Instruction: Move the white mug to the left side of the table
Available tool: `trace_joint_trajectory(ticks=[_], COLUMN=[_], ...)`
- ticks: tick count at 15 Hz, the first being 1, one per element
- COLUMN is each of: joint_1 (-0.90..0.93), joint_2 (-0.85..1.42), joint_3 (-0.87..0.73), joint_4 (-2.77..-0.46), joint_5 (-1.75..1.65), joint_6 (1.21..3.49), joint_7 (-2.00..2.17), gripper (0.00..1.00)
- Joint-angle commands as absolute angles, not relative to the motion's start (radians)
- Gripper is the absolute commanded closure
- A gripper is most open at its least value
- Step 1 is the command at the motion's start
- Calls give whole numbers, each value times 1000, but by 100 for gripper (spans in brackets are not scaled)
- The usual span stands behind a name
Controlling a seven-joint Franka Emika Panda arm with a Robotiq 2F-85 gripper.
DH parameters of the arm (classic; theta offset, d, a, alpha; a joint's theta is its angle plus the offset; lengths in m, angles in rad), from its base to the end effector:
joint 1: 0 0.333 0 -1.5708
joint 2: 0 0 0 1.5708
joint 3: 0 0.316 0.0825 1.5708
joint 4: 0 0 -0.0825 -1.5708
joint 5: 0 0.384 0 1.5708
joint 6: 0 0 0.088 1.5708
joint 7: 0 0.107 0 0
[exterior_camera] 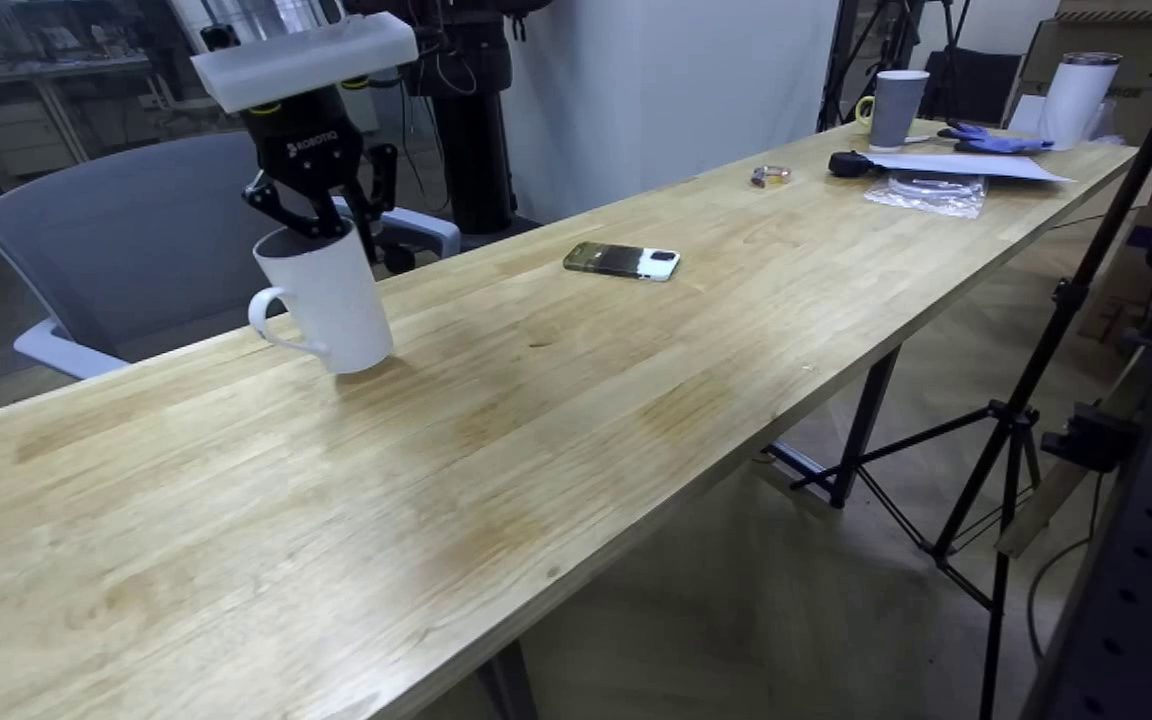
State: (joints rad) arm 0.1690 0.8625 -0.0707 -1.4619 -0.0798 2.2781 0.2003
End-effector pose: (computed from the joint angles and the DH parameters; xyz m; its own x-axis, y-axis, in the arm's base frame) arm 0.7093 0.0766 0.1636 0.9993 -0.0268 -0.0261 -0.0235 -0.9926 0.1192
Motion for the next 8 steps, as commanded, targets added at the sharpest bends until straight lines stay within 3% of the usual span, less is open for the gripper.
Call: trace_joint_trajectory(ticks=[1, 8], joint_1=[175, 179], joint_2=[861, 867], joint_3=[-51, -27], joint_4=[-1437, -1440], joint_5=[-86, -81], joint_6=[2267, 2266], joint_7=[210, 199], gripper=[97, 97])
